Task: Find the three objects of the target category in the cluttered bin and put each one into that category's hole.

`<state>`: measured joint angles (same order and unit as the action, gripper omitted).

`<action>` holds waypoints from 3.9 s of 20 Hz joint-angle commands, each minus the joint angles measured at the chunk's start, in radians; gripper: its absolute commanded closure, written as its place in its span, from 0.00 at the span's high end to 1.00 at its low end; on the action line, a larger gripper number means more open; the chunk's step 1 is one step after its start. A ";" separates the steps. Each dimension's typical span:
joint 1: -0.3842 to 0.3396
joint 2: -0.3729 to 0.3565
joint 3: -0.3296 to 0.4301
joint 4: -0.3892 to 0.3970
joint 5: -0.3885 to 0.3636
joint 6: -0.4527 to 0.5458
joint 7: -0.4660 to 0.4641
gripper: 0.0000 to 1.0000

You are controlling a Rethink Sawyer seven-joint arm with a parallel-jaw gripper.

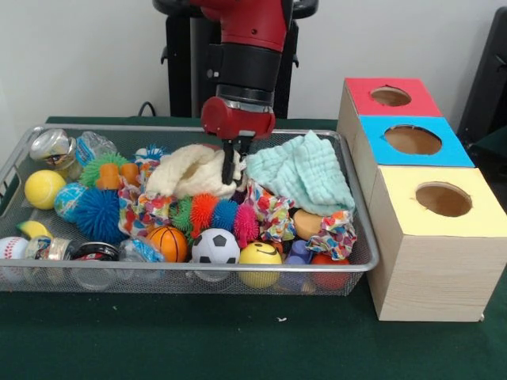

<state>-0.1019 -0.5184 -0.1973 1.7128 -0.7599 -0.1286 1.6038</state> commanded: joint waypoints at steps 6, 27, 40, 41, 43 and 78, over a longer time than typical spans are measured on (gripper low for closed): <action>-0.237 -0.095 0.236 -0.092 -0.223 0.205 -0.160 0.00; -0.628 -0.135 0.670 -0.008 -0.310 0.381 -0.282 0.00; -0.697 -0.132 0.748 0.020 -0.283 0.441 -0.256 0.00; -0.699 -0.133 0.750 0.022 -0.286 0.441 -0.252 0.00; -0.706 -0.131 0.757 0.024 -0.284 0.442 -0.239 0.00; -0.700 0.036 0.671 0.272 0.014 0.201 0.179 1.00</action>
<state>-0.8018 -0.5918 0.4820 1.8989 -0.7726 0.1334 1.6036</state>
